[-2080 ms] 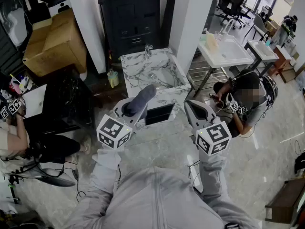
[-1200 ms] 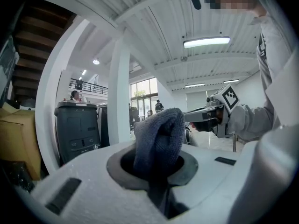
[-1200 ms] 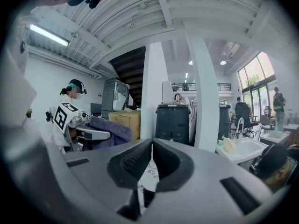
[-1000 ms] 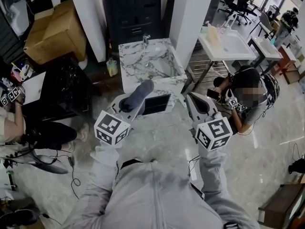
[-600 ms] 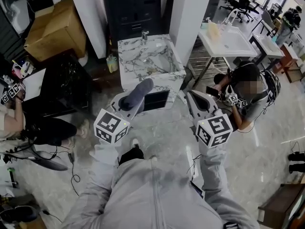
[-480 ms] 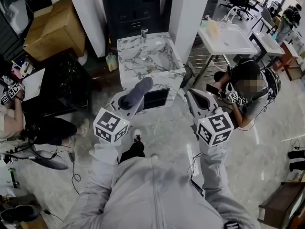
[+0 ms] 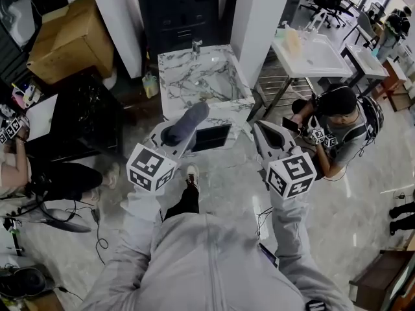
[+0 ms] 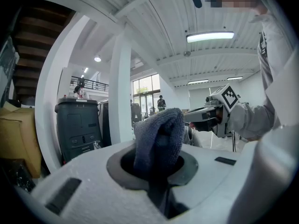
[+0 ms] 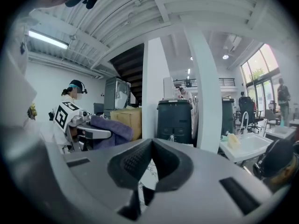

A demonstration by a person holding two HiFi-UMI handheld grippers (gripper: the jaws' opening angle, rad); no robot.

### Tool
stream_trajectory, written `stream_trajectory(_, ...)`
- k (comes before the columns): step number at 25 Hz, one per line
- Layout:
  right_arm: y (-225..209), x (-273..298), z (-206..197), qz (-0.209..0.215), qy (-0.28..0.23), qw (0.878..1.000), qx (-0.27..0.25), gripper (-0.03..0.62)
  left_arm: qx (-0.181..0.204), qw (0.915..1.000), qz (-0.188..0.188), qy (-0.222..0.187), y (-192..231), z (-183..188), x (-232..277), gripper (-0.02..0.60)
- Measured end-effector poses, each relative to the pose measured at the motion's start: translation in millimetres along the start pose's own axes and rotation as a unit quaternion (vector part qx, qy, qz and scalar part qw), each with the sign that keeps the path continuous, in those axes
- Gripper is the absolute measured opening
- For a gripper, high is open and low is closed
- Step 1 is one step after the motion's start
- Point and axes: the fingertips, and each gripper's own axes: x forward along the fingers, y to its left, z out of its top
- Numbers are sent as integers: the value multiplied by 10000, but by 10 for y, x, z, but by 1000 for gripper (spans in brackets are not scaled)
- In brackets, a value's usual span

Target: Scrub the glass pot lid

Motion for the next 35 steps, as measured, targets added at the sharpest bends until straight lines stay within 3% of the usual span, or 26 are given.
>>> stream_trajectory(6, -230, 442, 76, 75, -31, 9998, 193, 28, -102, 9999, 2, 35, 409, -76, 299, 57)
stream_trajectory(20, -848, 1603, 210, -58, 146, 9998, 92, 28, -310, 9994, -106, 101, 1573, -156, 1174, 58)
stream_trajectory(25, -958, 1861, 227, -58, 245, 9997, 13, 28, -358, 9990, -155, 201, 1838, -215, 1396, 57)
stream_trajectory(35, -1139, 2331, 204, -87, 288, 9987, 399, 28, -329, 9984, -255, 385, 2284, -363, 1668, 57)
